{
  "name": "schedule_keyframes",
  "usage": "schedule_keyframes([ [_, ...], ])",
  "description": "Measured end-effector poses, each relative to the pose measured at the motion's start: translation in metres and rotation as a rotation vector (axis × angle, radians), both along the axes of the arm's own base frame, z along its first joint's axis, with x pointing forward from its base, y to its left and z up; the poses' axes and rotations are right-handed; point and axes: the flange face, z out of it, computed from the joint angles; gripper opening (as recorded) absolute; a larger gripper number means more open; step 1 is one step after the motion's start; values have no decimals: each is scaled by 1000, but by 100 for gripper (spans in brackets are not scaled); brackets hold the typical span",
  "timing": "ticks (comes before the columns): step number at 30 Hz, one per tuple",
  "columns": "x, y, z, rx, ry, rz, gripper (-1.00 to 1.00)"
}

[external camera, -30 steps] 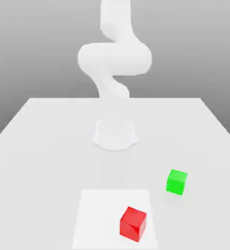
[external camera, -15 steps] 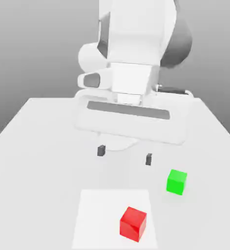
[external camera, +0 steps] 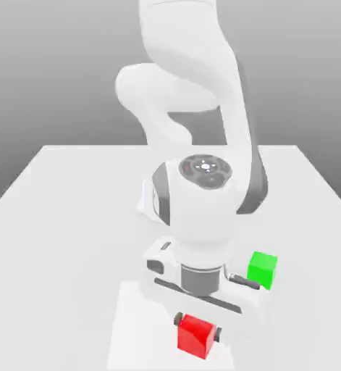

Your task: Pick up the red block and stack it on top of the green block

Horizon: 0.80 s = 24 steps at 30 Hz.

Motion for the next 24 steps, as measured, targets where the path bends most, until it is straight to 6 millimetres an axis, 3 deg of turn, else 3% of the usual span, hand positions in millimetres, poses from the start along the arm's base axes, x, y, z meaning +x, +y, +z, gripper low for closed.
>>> schedule_keyframes([
  [3,0,0,-2,0,0,-1,-100],
  [8,-1,0,49,0,0,-1,-100],
  [9,-6,10,58,4,1,-20,-100],
  [12,-37,64,77,20,4,-90,-100],
  [15,-75,105,88,26,10,-191,-100],
  [22,-162,144,96,5,5,-487,-100],
  [24,-170,145,92,-4,-2,-514,-100],
])
